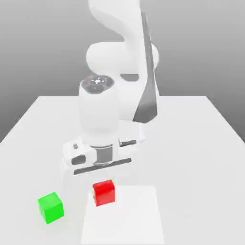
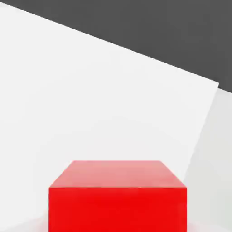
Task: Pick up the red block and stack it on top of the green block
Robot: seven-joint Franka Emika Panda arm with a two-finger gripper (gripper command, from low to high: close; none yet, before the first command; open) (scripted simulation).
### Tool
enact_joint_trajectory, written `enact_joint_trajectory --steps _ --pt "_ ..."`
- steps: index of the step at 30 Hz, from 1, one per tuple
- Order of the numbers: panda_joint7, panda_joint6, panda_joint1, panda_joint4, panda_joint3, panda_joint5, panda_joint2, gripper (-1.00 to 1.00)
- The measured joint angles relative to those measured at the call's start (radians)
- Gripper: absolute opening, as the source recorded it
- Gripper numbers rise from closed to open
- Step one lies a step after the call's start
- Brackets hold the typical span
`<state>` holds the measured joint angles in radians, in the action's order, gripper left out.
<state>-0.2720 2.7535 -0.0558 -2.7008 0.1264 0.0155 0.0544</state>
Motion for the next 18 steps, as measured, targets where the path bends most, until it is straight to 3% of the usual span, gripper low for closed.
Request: enact_joint_trajectory --steps 9,14,15,18 --pt "0.131 -0.116 -0.188 0.101 0.076 0.002 -0.014 -1.0" --pt "0.193 0.009 -0.212 0.118 0.043 0.072 0.13 -1.0" --pt "0.202 0.034 -0.218 0.119 0.035 0.084 0.156 1.0" --pt "0.202 0.034 -0.218 0.119 0.035 0.084 0.156 1.0"
